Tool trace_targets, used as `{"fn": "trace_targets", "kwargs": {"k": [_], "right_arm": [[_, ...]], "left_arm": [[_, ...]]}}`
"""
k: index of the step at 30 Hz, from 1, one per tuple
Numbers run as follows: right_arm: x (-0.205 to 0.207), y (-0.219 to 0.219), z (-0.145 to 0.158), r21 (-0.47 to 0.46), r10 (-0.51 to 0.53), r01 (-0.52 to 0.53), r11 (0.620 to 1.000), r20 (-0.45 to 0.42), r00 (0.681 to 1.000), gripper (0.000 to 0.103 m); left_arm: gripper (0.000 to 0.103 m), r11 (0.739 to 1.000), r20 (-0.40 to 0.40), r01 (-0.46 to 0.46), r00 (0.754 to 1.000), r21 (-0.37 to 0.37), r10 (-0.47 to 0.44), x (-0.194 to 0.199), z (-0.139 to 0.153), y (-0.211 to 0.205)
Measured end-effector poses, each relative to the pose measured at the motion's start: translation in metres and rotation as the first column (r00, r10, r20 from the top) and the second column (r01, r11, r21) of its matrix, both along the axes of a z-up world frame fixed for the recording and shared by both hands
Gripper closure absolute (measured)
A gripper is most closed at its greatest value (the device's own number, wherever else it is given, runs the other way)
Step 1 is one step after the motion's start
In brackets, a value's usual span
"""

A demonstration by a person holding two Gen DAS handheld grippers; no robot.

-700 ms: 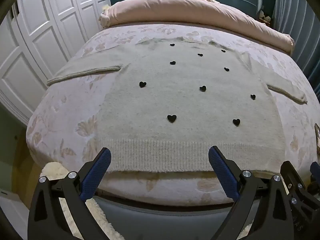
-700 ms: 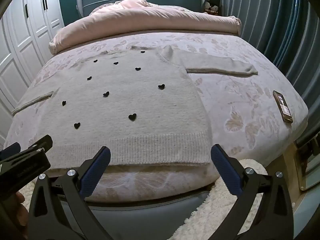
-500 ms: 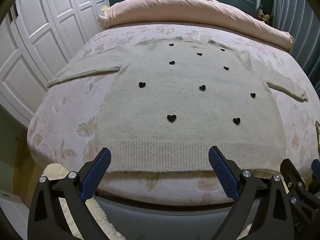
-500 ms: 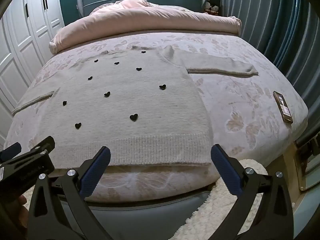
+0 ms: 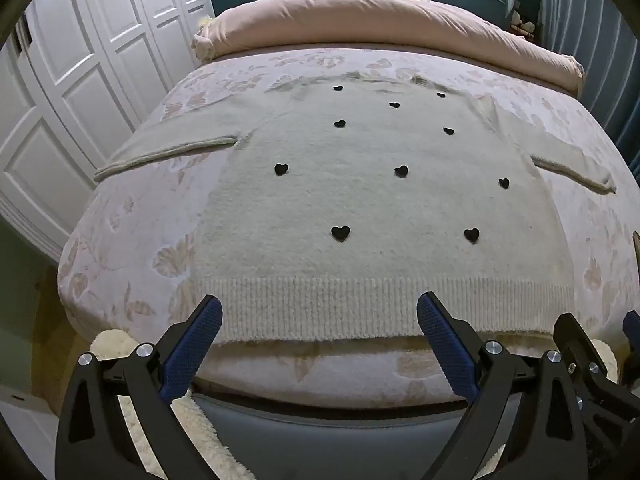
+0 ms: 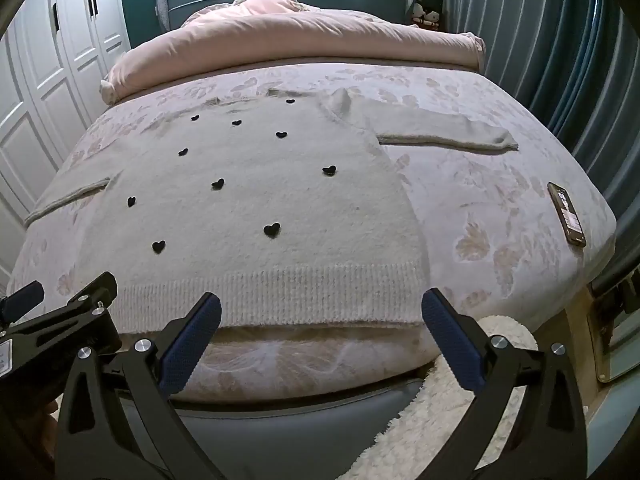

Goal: Fold small clothes

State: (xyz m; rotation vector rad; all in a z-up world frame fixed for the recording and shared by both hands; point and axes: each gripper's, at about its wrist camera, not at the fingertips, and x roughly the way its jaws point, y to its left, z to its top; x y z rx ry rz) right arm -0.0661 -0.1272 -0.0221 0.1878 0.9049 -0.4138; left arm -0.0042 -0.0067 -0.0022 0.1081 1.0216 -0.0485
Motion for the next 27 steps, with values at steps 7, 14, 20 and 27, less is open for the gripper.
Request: {"fn": "trace_targets", "kwargs": {"k": [7,14,20,27], "right_arm": [[-0.0007,0.0042,-0.001,-0.002,0.001,-0.001,1.0,-0.006,1.0,0.005],[-0.0012,0.0046,-0.0019,0.003,0.001,-0.001,1.0,-0.009,1.0,0.005],[-0.0022,0.0051,-0.003,0.003,0.0,0.0,1.0,-0.011,1.0,0.005],[-0.0016,0.0047,-0.0032,0.002,0.001,-0.001,1.0,-0.013,1.0,0.005]], "left_arm": [[0.008,1.0,-0.008,0.0,1.0,0.005,0.0,-0.0003,-0.0001,-0.0008],[0.008,1.0,-0.014,0.0,1.0,0.015,0.0,-0.0002,-0.0028,-0.0008],[0.008,1.0,-0.014,-0.001,1.0,0.016,0.001,-0.0002,-0.0037,-0.0009],[0.009,1.0,-0.018,-0.003,1.0,0.02,0.004,-0.0008,-0.0053,0.0012]]}}
